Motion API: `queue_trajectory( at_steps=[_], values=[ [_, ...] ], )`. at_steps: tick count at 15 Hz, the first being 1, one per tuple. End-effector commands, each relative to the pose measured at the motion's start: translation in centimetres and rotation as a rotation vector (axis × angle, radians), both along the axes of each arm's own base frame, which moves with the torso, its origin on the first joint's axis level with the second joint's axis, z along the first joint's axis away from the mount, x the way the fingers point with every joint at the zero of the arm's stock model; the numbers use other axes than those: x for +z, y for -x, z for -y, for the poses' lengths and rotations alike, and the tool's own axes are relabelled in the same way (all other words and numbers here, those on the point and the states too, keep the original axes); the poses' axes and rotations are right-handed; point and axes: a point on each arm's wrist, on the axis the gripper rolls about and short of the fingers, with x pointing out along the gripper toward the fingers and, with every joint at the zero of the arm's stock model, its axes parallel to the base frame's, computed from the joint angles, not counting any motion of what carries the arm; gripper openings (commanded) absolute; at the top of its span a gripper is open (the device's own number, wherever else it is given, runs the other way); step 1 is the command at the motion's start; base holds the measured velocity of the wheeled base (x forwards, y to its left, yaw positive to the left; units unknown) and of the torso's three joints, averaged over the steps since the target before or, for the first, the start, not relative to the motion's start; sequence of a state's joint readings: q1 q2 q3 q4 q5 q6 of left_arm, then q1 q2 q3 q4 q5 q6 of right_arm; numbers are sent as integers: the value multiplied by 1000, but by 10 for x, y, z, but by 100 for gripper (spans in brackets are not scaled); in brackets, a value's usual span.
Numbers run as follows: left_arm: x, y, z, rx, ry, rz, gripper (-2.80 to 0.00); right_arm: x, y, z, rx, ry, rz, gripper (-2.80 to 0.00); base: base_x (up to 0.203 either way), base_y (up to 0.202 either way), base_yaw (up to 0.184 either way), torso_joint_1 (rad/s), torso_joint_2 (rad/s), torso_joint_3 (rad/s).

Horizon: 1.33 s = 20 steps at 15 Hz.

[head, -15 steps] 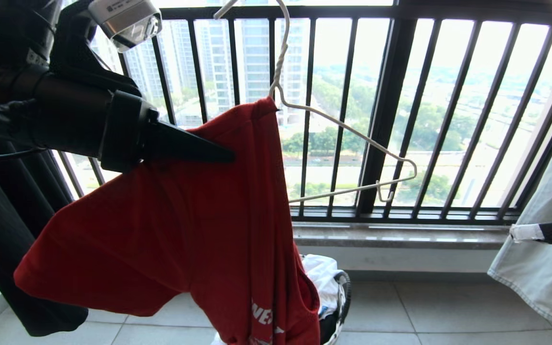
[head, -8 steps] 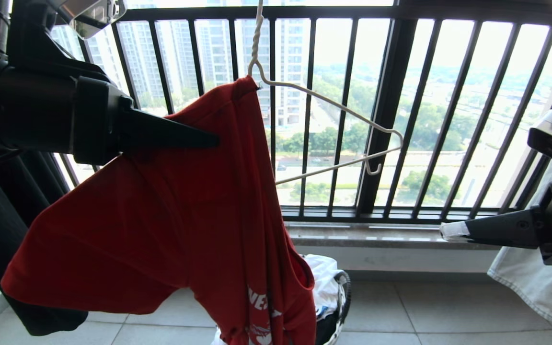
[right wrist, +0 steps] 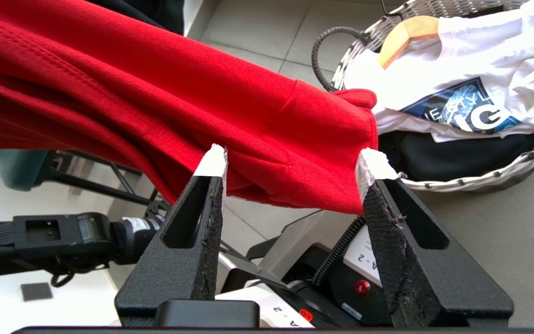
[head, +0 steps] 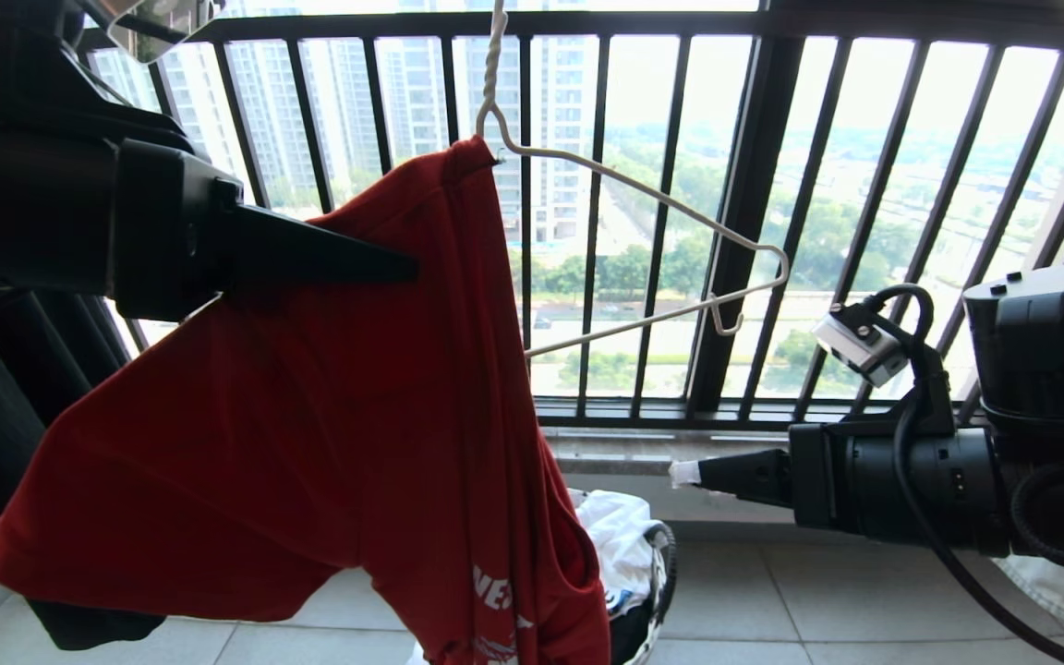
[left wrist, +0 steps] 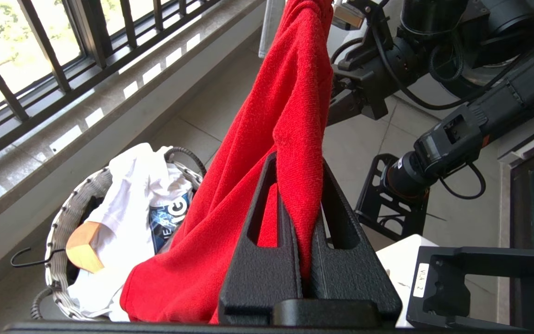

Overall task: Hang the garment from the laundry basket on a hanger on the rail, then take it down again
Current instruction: Hang the clothes on the clothes rack

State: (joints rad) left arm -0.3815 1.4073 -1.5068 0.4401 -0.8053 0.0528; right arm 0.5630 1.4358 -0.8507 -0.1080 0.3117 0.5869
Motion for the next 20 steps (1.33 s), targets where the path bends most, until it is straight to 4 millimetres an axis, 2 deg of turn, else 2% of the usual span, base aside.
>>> queue_trajectory(
  at_steps=[1,7,11,17,20],
  values=[
    [1,1,0,-5,2,1,-280,-21,-8,-16,1,53,-43,0,0,0,0,0,0,0],
    [1,-1,0,-2,6,11,-280,-23,4,-31,50,90,-19,0,0,0,0,0,0,0],
    [-1,-2,0,-1,8,18,-280,-23,1,-35,53,90,-13,0,0,0,0,0,0,0],
    [-4,-6,2,-1,8,19,-280,-21,8,-41,92,87,-3,0,0,0,0,0,0,0],
    [-3,-5,2,0,9,24,-280,-27,5,-46,98,100,-18,0,0,0,0,0,0,0]
  ],
)
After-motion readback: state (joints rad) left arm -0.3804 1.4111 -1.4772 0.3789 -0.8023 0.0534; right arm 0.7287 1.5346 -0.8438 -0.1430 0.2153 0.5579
